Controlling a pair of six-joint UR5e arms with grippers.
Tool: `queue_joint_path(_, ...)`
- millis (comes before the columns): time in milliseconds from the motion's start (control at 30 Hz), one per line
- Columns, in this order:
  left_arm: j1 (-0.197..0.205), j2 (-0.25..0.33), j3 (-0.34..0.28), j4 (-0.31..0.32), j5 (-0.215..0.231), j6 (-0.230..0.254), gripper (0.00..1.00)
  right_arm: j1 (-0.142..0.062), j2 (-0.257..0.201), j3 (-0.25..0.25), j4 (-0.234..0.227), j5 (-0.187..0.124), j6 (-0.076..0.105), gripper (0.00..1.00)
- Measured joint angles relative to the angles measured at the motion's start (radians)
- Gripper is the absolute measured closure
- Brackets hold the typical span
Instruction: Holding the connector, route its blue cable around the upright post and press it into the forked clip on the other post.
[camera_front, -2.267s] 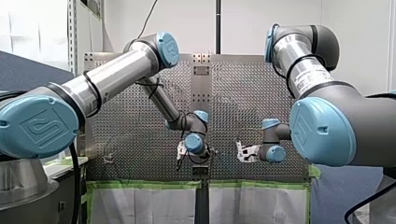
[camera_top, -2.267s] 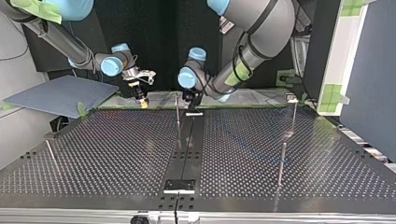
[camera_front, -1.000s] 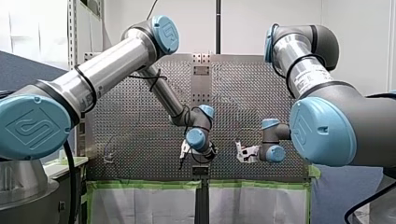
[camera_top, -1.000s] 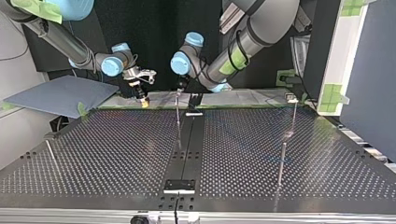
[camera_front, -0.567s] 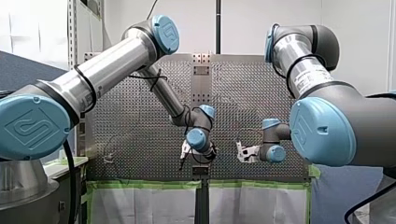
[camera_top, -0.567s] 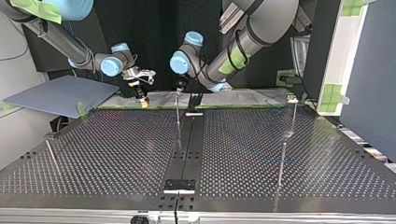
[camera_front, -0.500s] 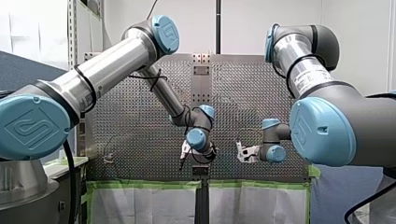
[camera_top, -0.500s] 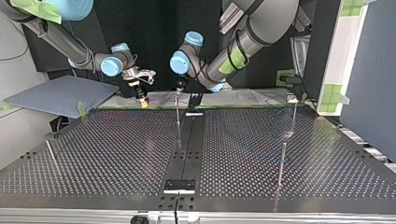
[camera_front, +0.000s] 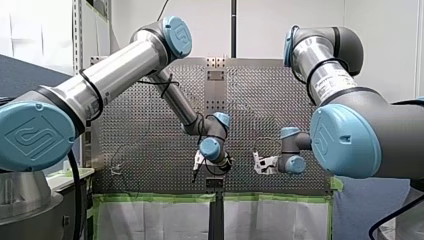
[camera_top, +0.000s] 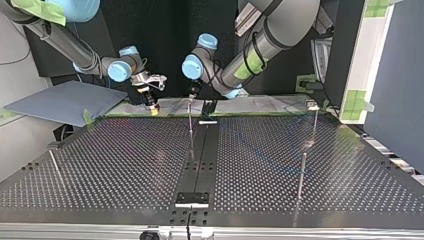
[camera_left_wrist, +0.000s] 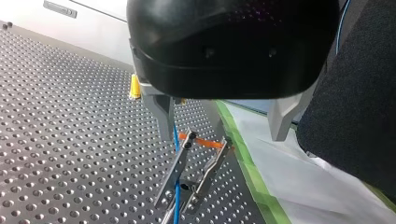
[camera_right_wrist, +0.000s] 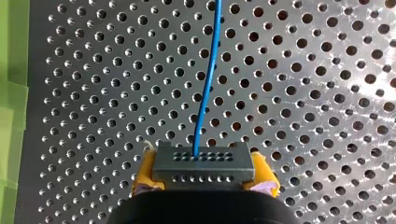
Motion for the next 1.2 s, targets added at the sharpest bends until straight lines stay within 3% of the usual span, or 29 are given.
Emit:
queue_joint_path(200, -0.005, 0.017, -0.021, 0.003, -0.016, 0.004, 0.0, 0.0, 0.0, 0.0, 0.002, -0.001, 0.0, 1.0)
queue_joint_path(533, -0.034, 0.113, -0.117, 0.095, -0.026, 0.005, 0.0, 0.0, 0.0, 0.0, 0.006, -0.001, 0.001, 1.0)
queue_joint_path(767, -0.087, 0.179, -0.183, 0.155, -0.055, -0.033, 0.0, 0.001, 0.0, 0.0, 0.008, -0.001, 0.001, 1.0)
queue_joint_path(1200, -0.199, 0.292, -0.296, 0.156, -0.166, -0.111, 0.0, 0.0, 0.0, 0.0, 0.015, -0.001, 0.001, 1.0)
